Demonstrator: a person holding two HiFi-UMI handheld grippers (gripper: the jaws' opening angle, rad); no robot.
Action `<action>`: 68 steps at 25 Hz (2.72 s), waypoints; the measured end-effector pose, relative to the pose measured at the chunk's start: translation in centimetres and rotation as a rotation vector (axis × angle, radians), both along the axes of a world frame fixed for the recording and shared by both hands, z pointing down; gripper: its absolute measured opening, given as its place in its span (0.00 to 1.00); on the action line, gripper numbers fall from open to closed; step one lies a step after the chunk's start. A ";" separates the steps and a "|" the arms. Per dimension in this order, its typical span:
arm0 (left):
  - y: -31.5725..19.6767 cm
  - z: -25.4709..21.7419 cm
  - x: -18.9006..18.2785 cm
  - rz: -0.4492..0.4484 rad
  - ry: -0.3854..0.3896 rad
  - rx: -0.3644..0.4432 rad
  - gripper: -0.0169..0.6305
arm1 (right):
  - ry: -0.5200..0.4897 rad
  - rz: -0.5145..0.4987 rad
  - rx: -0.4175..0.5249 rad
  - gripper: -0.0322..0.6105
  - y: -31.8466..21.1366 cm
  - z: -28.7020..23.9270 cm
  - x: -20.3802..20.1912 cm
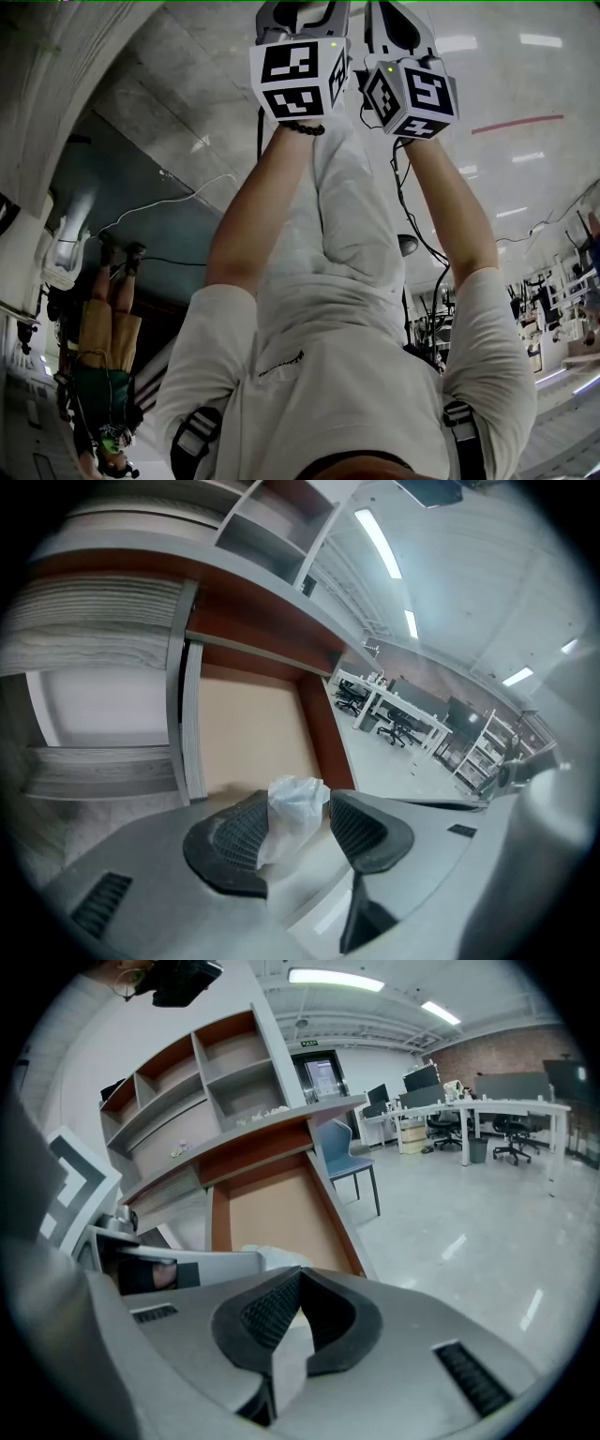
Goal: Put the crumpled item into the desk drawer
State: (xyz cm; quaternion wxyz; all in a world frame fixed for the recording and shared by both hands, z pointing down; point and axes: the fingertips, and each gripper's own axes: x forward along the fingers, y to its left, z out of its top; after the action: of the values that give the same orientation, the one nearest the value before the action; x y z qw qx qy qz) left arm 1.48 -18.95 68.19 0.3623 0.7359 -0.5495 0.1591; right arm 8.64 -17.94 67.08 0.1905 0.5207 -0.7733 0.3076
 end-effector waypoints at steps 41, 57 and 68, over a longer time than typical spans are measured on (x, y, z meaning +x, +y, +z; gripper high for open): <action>7.8 -33.4 -9.1 0.008 -0.081 0.263 0.03 | -0.016 -0.026 0.190 0.05 6.1 -34.5 3.5; 10.8 -47.5 -14.3 -0.049 -0.147 0.457 0.03 | -0.042 -0.009 0.346 0.05 10.2 -49.5 6.3; 11.6 -53.7 -14.7 -0.096 -0.133 0.581 0.03 | -0.052 0.003 0.450 0.05 11.6 -55.2 8.1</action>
State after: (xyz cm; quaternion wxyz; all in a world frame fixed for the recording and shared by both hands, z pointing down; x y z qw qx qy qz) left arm -13.24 -7.39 14.51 0.1069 0.7698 -0.6287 0.0255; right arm 16.76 -6.31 11.88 0.0490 0.5432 -0.8262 0.1409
